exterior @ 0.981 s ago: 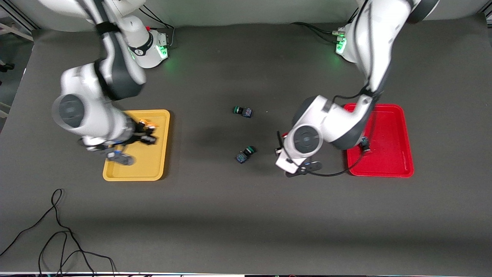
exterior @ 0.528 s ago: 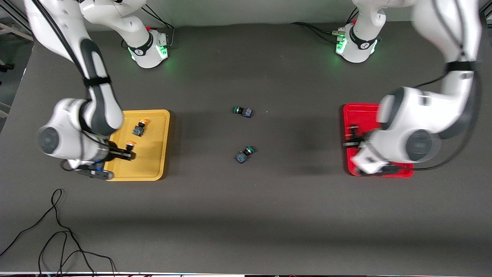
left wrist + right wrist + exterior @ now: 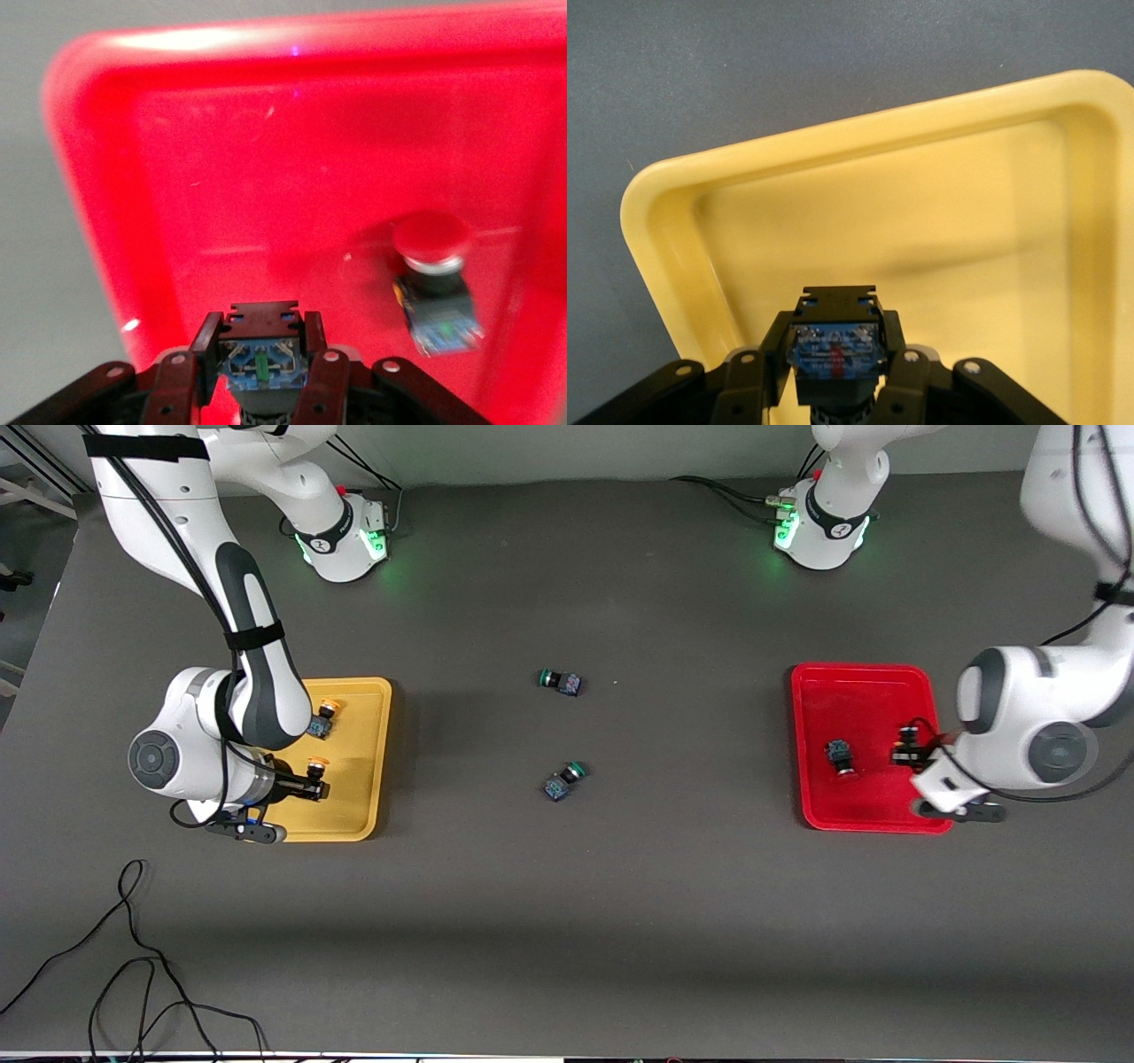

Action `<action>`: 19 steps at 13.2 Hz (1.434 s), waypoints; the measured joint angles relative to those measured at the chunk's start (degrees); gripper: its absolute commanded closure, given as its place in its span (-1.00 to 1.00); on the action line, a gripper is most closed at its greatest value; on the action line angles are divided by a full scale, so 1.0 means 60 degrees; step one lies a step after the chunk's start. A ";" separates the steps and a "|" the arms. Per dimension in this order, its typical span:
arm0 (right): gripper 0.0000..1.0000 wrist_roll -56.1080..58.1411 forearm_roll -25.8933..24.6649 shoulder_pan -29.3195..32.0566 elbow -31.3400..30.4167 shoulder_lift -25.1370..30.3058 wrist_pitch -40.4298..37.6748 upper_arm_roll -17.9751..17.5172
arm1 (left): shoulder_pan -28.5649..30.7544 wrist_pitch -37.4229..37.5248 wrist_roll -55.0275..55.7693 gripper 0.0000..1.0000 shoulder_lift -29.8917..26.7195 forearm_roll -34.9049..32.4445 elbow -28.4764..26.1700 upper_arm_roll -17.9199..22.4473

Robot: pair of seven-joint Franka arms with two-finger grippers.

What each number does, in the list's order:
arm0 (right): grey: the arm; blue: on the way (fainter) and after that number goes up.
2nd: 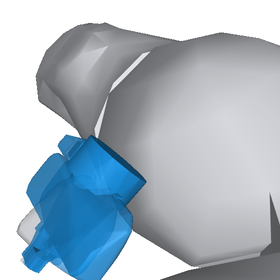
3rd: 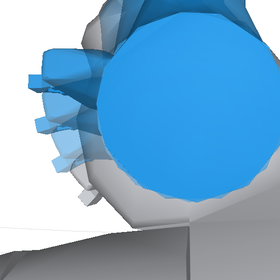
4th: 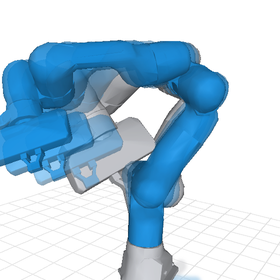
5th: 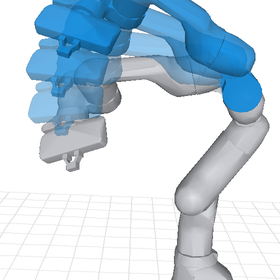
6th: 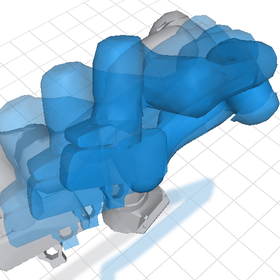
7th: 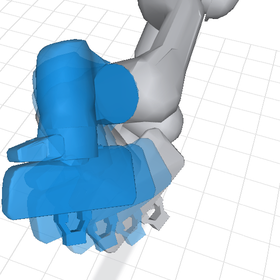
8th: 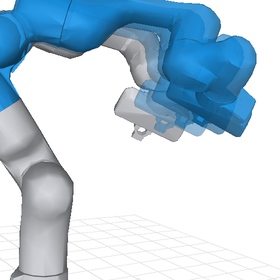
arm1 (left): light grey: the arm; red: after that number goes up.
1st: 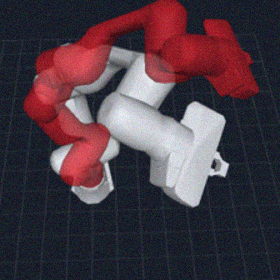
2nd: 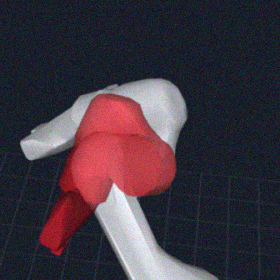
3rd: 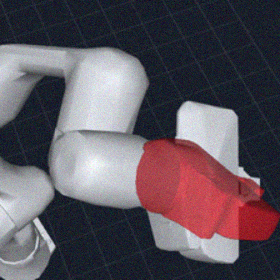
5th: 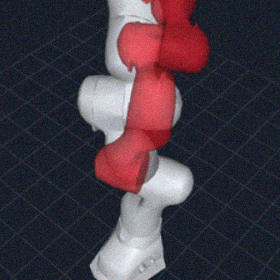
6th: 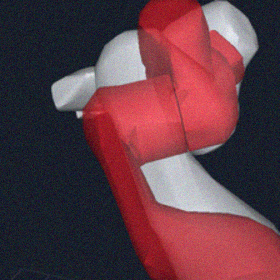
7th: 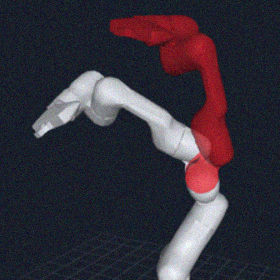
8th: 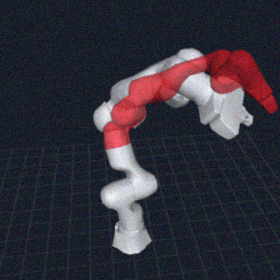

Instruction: Place red and yellow buttons in trays

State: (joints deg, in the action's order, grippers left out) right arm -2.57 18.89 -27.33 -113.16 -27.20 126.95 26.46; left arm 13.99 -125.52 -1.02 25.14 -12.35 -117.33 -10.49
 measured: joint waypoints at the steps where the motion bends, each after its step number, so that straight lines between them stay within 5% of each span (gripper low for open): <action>1: -1.00 0.0000 0.0004 0.0000 -0.0003 -0.0001 0.0000 0.0000 | 0.0045 -0.0250 -0.0011 -0.99 0.0166 -0.0096 -0.0148 0.0007; 5: -1.00 0.0000 0.0018 -0.0007 0.0012 0.0015 0.0000 0.0000 | 0.0129 0.0095 -0.0496 -1.00 0.0052 -0.0142 0.0145 0.0007; 9: -1.00 0.0000 0.0026 -0.0040 0.0148 0.0456 -0.0046 0.0000 | 0.0145 0.2991 -0.1036 -1.00 -0.0675 0.0126 0.2223 -0.0042; 14: -1.00 0.0166 -0.1197 -0.0058 0.0457 0.2263 -0.0510 -0.0013 | 0.0142 0.5302 -0.1390 -1.00 -0.2469 0.1108 0.3576 -0.0079; 19: -1.00 0.0392 -0.1485 0.0037 0.1791 0.3783 -0.3047 -0.0204 | -0.0591 0.5612 -0.1141 -1.00 -0.3596 0.1776 0.3590 -0.0005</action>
State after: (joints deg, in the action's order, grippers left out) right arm -0.22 9.98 -27.11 -102.41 -4.50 108.67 25.24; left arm 10.45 -91.85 -7.86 3.56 -1.69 -95.79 -10.52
